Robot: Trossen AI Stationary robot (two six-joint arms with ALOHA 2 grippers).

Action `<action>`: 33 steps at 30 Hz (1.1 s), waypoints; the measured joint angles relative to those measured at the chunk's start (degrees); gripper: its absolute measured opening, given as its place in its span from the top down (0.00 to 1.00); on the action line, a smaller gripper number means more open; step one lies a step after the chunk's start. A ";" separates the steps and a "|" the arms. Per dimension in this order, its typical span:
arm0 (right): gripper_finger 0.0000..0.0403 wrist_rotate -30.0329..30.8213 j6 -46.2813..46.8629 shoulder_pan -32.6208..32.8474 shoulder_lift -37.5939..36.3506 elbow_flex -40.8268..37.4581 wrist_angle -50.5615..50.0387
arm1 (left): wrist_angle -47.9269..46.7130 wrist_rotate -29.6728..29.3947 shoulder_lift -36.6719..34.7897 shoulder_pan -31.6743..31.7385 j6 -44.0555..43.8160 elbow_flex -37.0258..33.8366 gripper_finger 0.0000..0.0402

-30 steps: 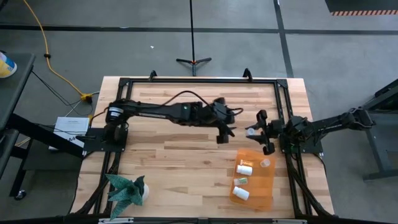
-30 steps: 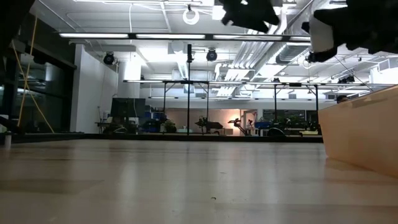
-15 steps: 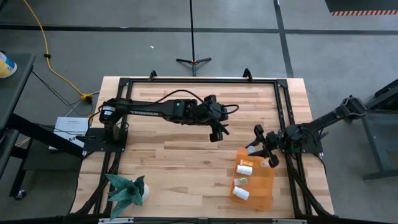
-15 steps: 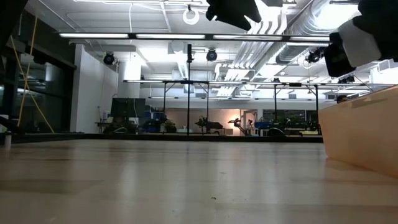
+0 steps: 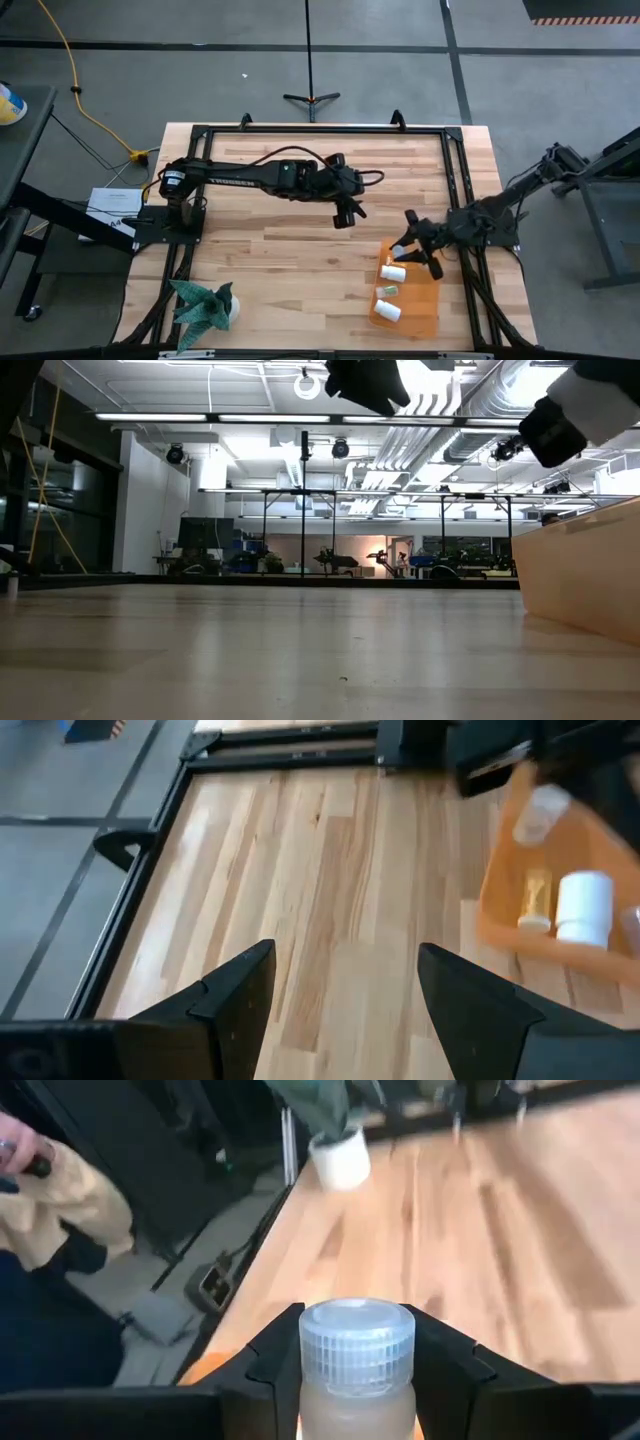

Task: Pick and place pill bottles into a basket
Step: Put the transparent medicine bottle into the orange bin, then return to Home Position

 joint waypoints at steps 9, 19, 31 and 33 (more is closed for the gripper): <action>0.67 -1.28 16.75 7.35 13.77 8.18 -10.83 | -5.63 -0.15 0.02 -0.02 -1.43 0.00 0.30; 0.66 -9.42 30.69 14.58 26.77 16.34 -26.34 | -6.10 -1.03 0.02 -0.04 -3.20 0.00 0.30; 0.46 -12.27 31.84 14.58 31.15 18.53 -28.97 | -5.93 -5.60 -0.03 -0.04 -4.49 -0.06 0.30; 0.44 -11.07 31.43 14.20 30.30 18.53 -29.13 | -5.63 -6.42 -0.25 -0.16 -4.48 -0.07 0.30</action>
